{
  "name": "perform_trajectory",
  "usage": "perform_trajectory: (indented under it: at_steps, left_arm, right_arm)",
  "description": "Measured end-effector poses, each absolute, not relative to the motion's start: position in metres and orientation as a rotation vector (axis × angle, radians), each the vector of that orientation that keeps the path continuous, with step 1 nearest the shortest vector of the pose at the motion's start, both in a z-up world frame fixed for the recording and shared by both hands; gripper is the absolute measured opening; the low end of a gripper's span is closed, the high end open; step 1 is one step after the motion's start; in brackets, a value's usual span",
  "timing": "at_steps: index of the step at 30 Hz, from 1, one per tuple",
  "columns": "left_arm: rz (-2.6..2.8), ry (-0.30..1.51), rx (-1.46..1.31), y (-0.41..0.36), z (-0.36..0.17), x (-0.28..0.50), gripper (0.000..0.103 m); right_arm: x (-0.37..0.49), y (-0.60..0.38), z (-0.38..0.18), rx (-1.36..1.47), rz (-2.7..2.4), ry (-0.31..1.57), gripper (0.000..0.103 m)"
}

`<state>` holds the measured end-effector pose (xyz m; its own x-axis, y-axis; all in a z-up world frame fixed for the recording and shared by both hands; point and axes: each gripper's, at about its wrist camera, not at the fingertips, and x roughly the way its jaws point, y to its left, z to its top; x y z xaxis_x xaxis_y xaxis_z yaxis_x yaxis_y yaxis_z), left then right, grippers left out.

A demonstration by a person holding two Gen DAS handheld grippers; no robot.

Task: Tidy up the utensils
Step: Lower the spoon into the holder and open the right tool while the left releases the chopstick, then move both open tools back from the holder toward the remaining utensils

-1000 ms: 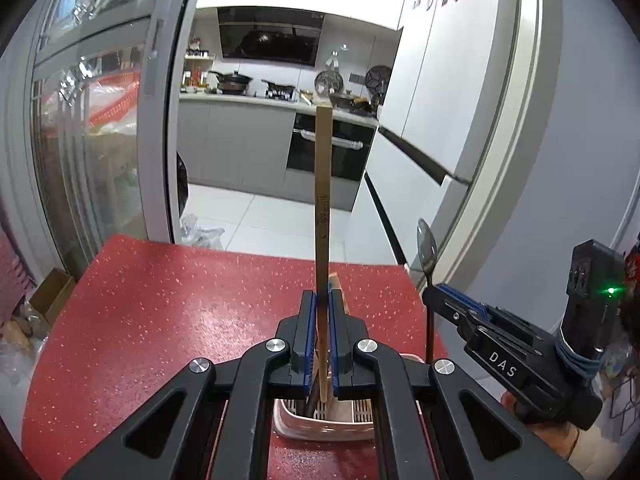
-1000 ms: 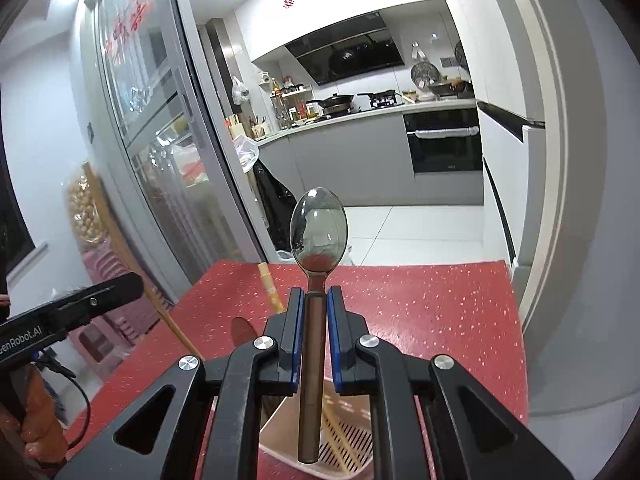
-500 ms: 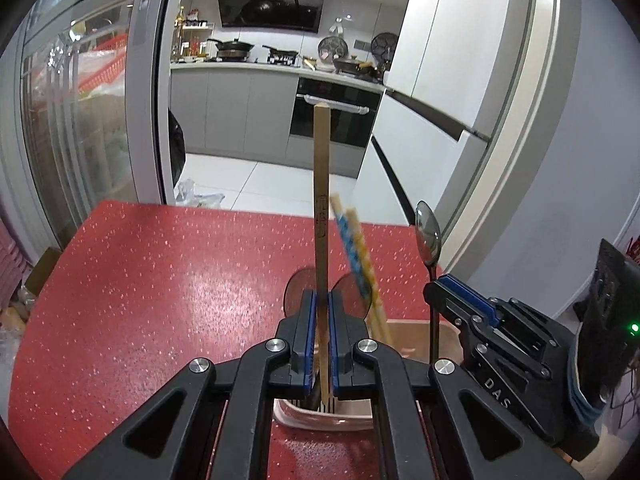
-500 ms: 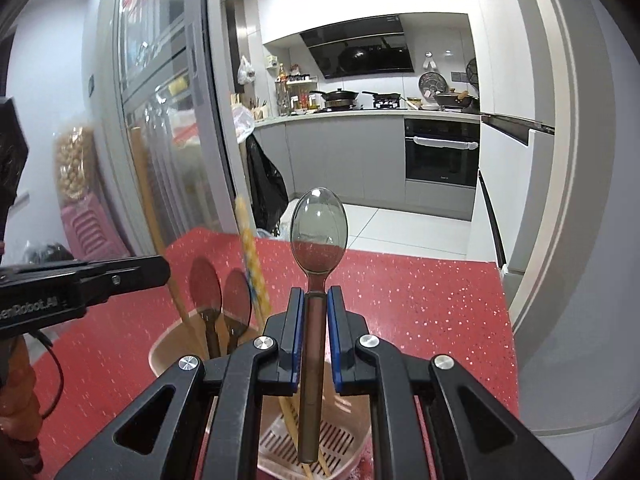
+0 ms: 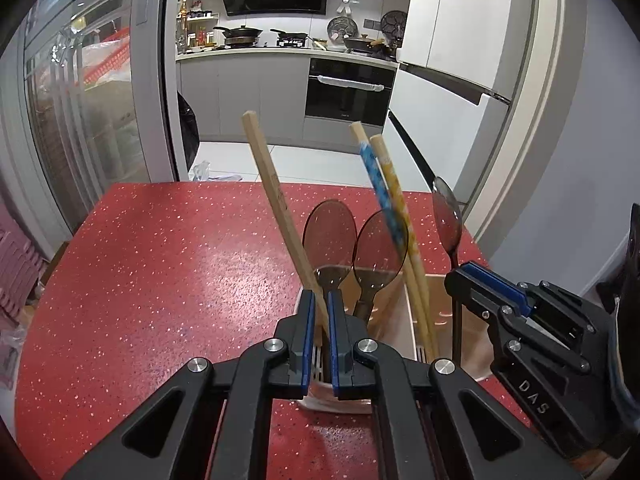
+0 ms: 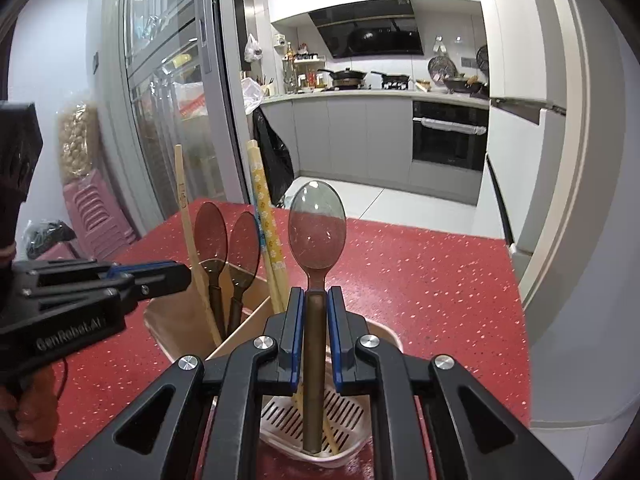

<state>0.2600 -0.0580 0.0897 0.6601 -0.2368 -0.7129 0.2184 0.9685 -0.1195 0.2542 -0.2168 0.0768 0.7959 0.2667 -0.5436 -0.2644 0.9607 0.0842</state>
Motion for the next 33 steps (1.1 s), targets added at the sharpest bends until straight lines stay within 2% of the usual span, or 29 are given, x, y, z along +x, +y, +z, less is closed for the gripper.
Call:
perform_trajectory:
  at_steps: [4, 6, 8, 11, 15, 20, 26, 30, 33]
  left_arm:
    - [-0.247, 0.814, -0.033, -0.054, 0.091, 0.256, 0.032]
    - [-0.249, 0.819, -0.04, -0.053, 0.092, 0.254, 0.032]
    - [-0.246, 0.819, -0.041, -0.052, 0.094, 0.252, 0.032]
    - [-0.238, 0.816, -0.036, -0.051, 0.097, 0.248, 0.032]
    - [-0.23, 0.812, -0.037, -0.05, 0.101, 0.242, 0.032]
    - [-0.202, 0.813, -0.029, -0.05, 0.105, 0.235, 0.032]
    - [-0.144, 0.835, -0.014, -0.048, 0.105, 0.225, 0.032]
    - [-0.125, 0.837, 0.002, -0.048, 0.105, 0.218, 0.032]
    - [-0.121, 0.842, 0.01, -0.049, 0.105, 0.213, 0.032]
  right_arm:
    - [0.256, -0.215, 0.075, -0.001, 0.292, 0.605, 0.014]
    - [0.256, -0.215, 0.075, 0.006, 0.296, 0.62, 0.027]
    - [0.256, -0.217, 0.077, 0.031, 0.302, 0.624, 0.034]
    - [0.253, -0.219, 0.081, 0.06, 0.306, 0.622, 0.036]
    - [0.246, -0.224, 0.088, 0.095, 0.319, 0.619, 0.044]
    - [0.233, -0.233, 0.093, 0.136, 0.317, 0.62, 0.047]
    - [0.22, -0.245, 0.091, 0.169, 0.281, 0.657, 0.054]
    - [0.208, -0.253, 0.087, 0.169, 0.225, 0.692, 0.063]
    - [0.196, -0.255, 0.084, 0.154, 0.175, 0.699, 0.065]
